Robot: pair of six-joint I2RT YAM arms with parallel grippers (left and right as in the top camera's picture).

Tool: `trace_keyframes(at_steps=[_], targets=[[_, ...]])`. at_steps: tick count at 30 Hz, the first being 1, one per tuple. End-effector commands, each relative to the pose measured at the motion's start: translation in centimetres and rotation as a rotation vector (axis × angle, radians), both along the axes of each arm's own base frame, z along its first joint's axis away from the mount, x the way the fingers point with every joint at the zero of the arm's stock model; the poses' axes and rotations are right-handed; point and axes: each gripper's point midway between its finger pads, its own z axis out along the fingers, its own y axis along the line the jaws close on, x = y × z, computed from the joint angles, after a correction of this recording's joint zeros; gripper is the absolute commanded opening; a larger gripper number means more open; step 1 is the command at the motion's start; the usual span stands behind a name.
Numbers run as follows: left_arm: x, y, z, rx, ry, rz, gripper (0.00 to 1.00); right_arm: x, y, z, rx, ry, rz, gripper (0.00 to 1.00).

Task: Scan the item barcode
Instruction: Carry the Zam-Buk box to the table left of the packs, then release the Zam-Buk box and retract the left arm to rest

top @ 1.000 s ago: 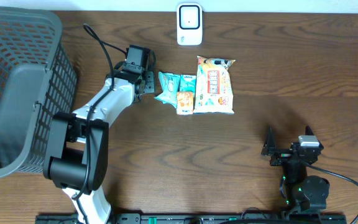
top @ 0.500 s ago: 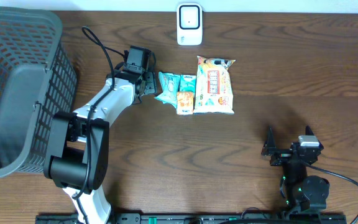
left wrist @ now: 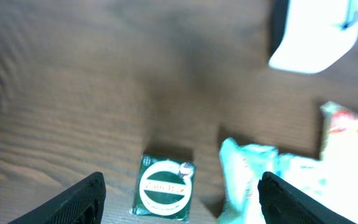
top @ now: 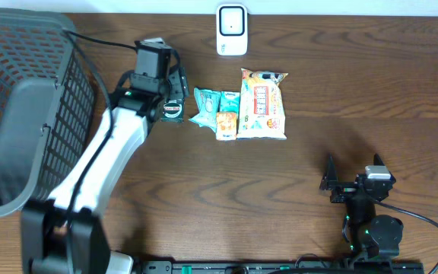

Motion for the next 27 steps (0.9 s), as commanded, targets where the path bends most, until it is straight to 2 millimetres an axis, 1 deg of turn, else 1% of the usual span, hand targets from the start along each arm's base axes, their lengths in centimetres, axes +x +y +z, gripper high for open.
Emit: trace_keyframes(at_steps=[1,2,4,6,7,8,10,11,13,15,18,19,22,27], targets=[[-0.9,0.7,6.9,-0.031,-0.158,0.023,0.83,0.0,-0.2,-0.1,-0.007,0.003,-0.007,0.99],[-1.5,0.9,8.6,-0.042,-0.199,0.023,0.87,0.0,-0.2,-0.1,-0.007,0.003,-0.007,0.99],[-3.1,1.3,12.2,-0.064,-0.278,0.023,0.9,0.0,-0.2,-0.1,-0.007,0.003,-0.007,0.99],[-5.2,1.8,15.2,-0.082,-0.344,0.024,0.95,0.0,-0.2,-0.1,-0.007,0.003,-0.007,0.99],[-6.6,2.3,16.6,-0.087,-0.371,0.026,0.96,0.0,-0.2,-0.1,-0.007,0.003,-0.007,0.99],[-7.8,2.7,17.5,-0.088,-0.388,0.031,0.99,0.0,-0.2,-0.1,-0.007,0.003,-0.007,0.99],[-10.2,3.7,18.8,-0.079,-0.406,0.051,0.98,0.0,-0.2,-0.1,-0.007,0.003,-0.007,0.99],[-11.8,4.6,19.1,-0.063,-0.407,0.074,0.98,0.0,-0.2,-0.1,-0.007,0.003,-0.007,0.99],[-13.9,6.1,19.1,-0.027,-0.394,0.119,0.98,0.0,-0.2,-0.1,-0.007,0.003,-0.007,0.99],[-15.9,8.1,18.9,0.032,-0.378,0.191,0.98,0.0,-0.2,-0.1,-0.007,0.003,-0.007,0.99],[-18.7,11.3,18.5,0.139,-0.348,0.31,0.98,0.0,-0.2,-0.1,-0.007,0.003,-0.007,0.99],[-19.3,11.8,18.3,0.162,-0.336,0.33,0.98,0.0,-0.2,-0.1,-0.007,0.003,-0.007,0.99],[-20.7,12.4,17.4,0.191,-0.288,0.333,0.98,0.0,-0.2,-0.1,-0.007,0.003,-0.007,0.99],[-21.6,12.6,15.8,0.224,-0.212,0.321,0.98,0.0,-0.2,-0.1,-0.007,0.003,-0.007,0.99]])
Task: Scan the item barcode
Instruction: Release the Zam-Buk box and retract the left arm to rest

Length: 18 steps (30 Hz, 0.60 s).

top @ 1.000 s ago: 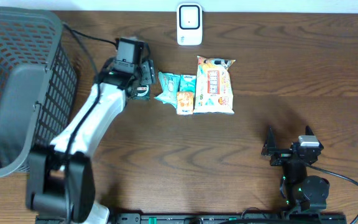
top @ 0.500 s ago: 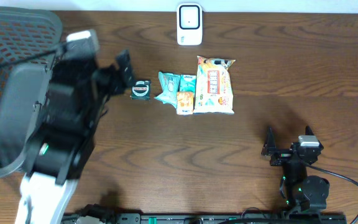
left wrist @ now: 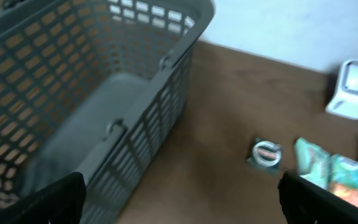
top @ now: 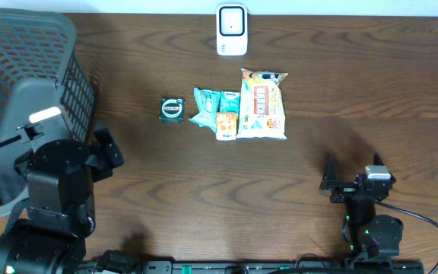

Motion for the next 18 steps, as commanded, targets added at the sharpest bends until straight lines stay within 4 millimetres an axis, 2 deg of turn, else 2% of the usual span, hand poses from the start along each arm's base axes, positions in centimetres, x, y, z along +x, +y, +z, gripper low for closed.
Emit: trace_keyframes(at_steps=[1,11,15,18], targets=[[-0.5,0.9,0.1,0.03,0.012,0.04,0.98,0.0,-0.2,-0.1,-0.007,0.003,-0.007,0.99],[-0.8,1.0,-0.3,0.037,0.034,0.04,0.98,0.0,-0.6,0.0,-0.035,-0.002,-0.031,0.99],[-0.8,1.0,-0.3,0.037,0.034,0.04,0.98,0.0,0.8,0.0,0.023,-0.002,0.049,0.99],[-0.8,0.9,-0.3,0.036,0.034,0.04,0.98,0.0,0.8,0.8,0.023,-0.033,0.049,0.99]])
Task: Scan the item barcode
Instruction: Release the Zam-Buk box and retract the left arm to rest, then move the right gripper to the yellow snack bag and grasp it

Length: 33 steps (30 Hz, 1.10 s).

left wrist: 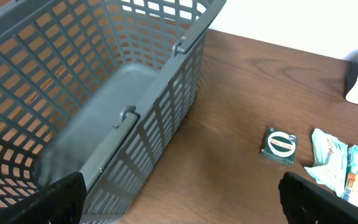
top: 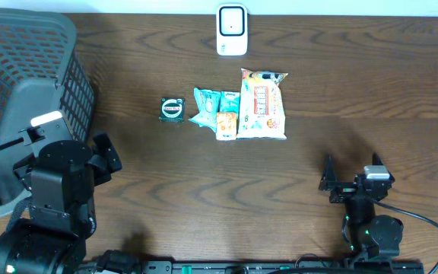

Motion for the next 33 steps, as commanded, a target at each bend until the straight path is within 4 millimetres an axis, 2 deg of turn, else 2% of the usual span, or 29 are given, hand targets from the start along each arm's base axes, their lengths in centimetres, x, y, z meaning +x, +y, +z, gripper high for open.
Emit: trace_keyframes(at_steps=[1,4,7,10,13,16,20,23,28,33], targets=[[-0.1,0.4,0.4,0.011,-0.011,0.022,0.98,0.0,0.2,0.6,0.02,-0.026,0.018,0.99],[-0.1,0.4,0.4,0.011,-0.011,0.022,0.98,0.0,0.2,0.2,0.02,-0.011,0.016,0.99],[-0.1,0.4,0.4,0.011,-0.011,0.022,0.98,0.0,0.6,0.7,0.037,-0.03,0.037,0.99],[-0.1,0.4,0.4,0.012,-0.011,0.022,0.98,-0.2,2.1,2.6,0.143,-0.095,0.126,0.99],[-0.1,0.4,0.4,0.012,-0.011,0.022,0.98,-1.1,3.7,7.1,0.289,-0.25,0.249,0.99],[-0.1,0.4,0.4,0.012,-0.011,0.022,0.98,-3.1,4.0,12.2,0.385,-0.45,0.321,0.99],[-0.1,0.4,0.4,0.011,-0.011,0.021,0.98,-6.9,4.0,17.7,0.347,-0.724,0.379,0.99],[-0.1,0.4,0.4,0.012,-0.011,0.022,0.98,-10.2,3.9,20.7,0.316,-0.908,0.413,0.99],[-0.1,0.4,0.4,0.012,-0.011,0.022,0.98,-14.9,2.6,24.3,0.317,-1.147,0.387,0.99],[-0.1,0.4,0.4,0.012,-0.011,0.022,0.98,-18.2,1.8,29.0,0.311,-1.257,0.347,0.99]])
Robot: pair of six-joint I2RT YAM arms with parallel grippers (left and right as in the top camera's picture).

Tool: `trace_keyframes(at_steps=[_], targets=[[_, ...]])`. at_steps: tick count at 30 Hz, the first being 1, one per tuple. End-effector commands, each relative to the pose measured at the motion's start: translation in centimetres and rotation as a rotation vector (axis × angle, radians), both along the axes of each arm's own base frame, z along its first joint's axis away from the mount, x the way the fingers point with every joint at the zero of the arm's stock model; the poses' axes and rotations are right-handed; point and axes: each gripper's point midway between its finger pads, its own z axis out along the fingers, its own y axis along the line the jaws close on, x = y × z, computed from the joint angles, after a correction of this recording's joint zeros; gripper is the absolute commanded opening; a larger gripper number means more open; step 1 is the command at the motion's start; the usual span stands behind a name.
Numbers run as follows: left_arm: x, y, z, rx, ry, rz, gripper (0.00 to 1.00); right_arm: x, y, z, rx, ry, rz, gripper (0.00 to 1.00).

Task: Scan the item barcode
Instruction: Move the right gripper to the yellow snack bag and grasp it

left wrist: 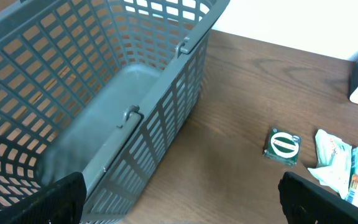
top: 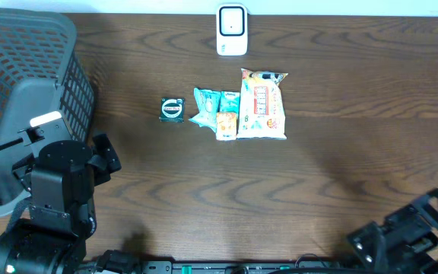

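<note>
The white scanner [top: 232, 30] stands at the table's far edge and shows at the right border of the left wrist view. In front of it lie in a row a small dark green box with a round label [top: 172, 109] [left wrist: 283, 145], teal packets [top: 213, 106], a small orange packet [top: 226, 125] and a large snack bag [top: 262, 104]. My left gripper [left wrist: 179, 205] hangs open and empty at the front left, beside the basket, well away from the items. My right gripper [top: 405, 228] sits at the front right corner, fingers apart, holding nothing.
A large grey mesh basket [top: 21, 91] [left wrist: 104, 93] fills the left side of the table. Its near wall is close to my left arm [top: 61, 183]. Bare brown tabletop [top: 204, 183] lies between the arms and the row of items.
My right arm has left its place at the front right and now lies lower, in the bottom right corner, partly out of frame. The left gripper has barely shifted.
My left gripper was open right over the green box beside the teal packets. Then it was back at the front left by the basket, the box lying on the table. It stayed there. The right arm was still until now.
</note>
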Motion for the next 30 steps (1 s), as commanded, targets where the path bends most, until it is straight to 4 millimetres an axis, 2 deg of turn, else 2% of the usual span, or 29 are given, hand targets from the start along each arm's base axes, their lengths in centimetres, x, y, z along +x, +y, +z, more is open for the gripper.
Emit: trace_keyframes(at_steps=[1,4,8,12,13,14,15,16,19,22,25,30], targets=[[-0.1,0.2,0.4,0.004,-0.011,0.013,0.98,-2.3,-1.0,4.2,0.038,-0.06,-0.056,0.99],[-0.1,0.2,0.4,0.004,-0.011,0.013,0.98,-1.0,-0.7,6.8,0.0,0.013,-0.105,0.99],[-0.1,0.2,0.4,0.004,-0.011,0.013,0.98,3.0,0.4,9.9,-0.125,0.122,-0.194,0.99],[-0.1,0.2,0.4,0.003,-0.011,0.012,0.98,10.2,3.2,12.2,-0.364,0.239,-0.221,0.99],[-0.1,0.2,0.4,0.004,-0.011,0.013,0.98,12.9,3.9,12.3,-0.426,0.296,-0.201,0.99],[-0.1,0.2,0.4,0.004,-0.011,0.013,0.98,16.3,4.7,12.1,-0.489,0.393,-0.164,0.99],[-0.1,0.2,0.4,0.003,-0.011,0.012,0.98,17.5,4.9,12.0,-0.507,0.428,-0.15,0.99],[-0.1,0.2,0.4,0.004,-0.011,0.013,0.98,20.2,5.3,11.3,-0.545,0.526,-0.115,0.99],[-0.1,0.2,0.4,0.003,-0.01,0.012,0.98,26.2,5.4,8.8,-0.595,0.791,-0.049,0.99],[-0.1,0.3,0.4,0.004,-0.008,0.012,0.98,30.7,5.6,5.1,-0.635,1.049,0.029,0.99],[-0.1,0.3,0.4,0.004,-0.008,0.012,0.98,32.6,6.4,1.4,-0.662,1.241,0.16,0.99],[-0.1,0.2,0.4,0.004,-0.009,0.012,0.98,33.1,9.0,-4.0,-0.641,1.428,0.466,0.99]])
